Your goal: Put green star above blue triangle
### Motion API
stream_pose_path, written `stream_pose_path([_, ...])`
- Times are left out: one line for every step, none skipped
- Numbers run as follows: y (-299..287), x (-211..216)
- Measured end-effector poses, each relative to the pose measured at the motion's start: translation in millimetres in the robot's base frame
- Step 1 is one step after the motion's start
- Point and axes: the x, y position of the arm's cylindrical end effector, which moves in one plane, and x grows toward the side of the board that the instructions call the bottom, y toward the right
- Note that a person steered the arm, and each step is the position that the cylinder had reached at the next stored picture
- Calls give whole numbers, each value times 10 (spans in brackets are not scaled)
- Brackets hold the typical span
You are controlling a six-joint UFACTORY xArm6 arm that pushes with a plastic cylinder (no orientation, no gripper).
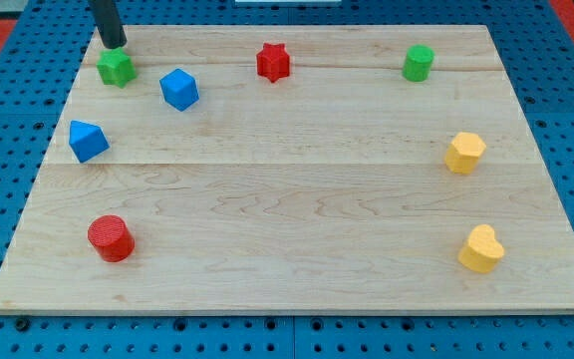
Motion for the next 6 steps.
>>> stream_pose_path([623,264])
stream_pose_path([410,375])
stream_pose_path([229,-17])
stream_pose_path([-147,81])
stream_pose_path([-168,694])
stream_pose_path([60,902])
